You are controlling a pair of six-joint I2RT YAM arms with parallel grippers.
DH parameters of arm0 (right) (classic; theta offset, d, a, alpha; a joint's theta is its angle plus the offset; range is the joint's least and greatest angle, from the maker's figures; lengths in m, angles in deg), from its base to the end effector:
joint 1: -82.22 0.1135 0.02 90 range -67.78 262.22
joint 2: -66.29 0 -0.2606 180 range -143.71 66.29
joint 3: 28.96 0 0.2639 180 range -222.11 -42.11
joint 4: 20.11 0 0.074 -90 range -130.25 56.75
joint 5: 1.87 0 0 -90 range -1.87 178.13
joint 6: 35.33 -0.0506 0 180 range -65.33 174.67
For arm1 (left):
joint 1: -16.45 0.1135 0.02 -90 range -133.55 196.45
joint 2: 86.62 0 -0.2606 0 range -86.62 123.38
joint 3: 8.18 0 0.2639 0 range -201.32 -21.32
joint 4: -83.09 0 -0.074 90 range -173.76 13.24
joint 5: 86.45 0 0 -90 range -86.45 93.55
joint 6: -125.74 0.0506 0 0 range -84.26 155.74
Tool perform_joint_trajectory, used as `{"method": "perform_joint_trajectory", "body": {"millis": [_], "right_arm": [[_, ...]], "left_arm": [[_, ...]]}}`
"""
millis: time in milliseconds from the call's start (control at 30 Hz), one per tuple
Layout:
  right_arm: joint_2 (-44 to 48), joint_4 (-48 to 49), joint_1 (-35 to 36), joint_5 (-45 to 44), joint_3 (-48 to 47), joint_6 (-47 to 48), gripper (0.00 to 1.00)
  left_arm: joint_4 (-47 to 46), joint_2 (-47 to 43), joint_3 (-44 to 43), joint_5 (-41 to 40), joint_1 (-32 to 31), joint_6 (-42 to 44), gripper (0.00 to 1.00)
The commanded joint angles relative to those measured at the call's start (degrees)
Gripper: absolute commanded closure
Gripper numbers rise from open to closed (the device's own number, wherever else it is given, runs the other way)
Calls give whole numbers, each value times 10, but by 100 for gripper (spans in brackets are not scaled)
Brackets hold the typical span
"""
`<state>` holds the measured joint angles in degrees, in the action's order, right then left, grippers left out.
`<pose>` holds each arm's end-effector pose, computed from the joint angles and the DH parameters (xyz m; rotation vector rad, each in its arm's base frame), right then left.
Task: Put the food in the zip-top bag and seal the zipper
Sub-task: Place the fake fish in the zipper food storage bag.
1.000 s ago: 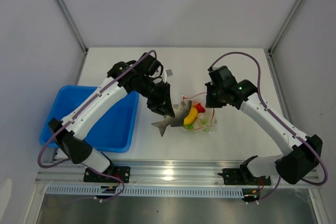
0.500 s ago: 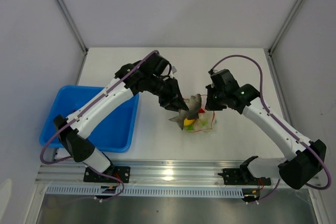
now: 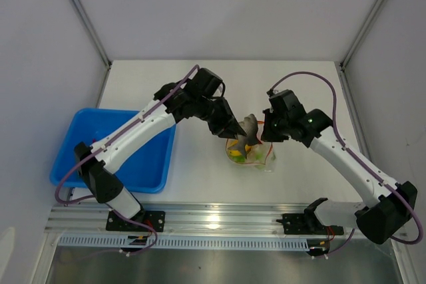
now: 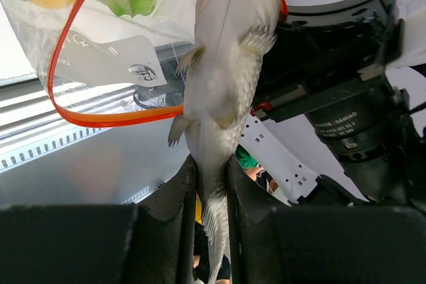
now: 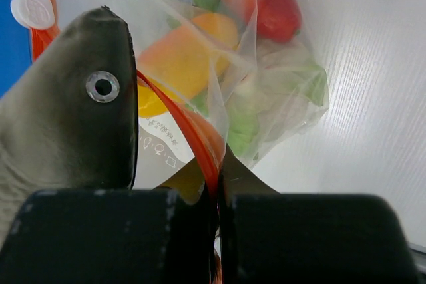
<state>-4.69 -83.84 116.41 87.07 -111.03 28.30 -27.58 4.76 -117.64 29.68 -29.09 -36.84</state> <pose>0.2236 0.1508 0.3116 -0.1652 2.5333 0.4125 0.2306 -0.2668 0.3628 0.4412 -2.8319 1.2024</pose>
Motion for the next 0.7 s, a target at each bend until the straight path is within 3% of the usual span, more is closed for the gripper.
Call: {"method": "perform_joint_trajectory", "body": {"millis": [0,167,400,667], "right_arm": [[23,0,3,-16,-9,-11,100],[26,0,3,-24,3,-10,100],[32,15,3,-27,22,-11,100],[41,19,3,-29,36,-12,100]], "left_arm": [[13,-23,11,-20,-12,-20,100],[-38,-41,24,1,-26,23,100],[65,-37,2,-18,-35,26,100],[44,-88,85,-13,-39,-7,99]]}}
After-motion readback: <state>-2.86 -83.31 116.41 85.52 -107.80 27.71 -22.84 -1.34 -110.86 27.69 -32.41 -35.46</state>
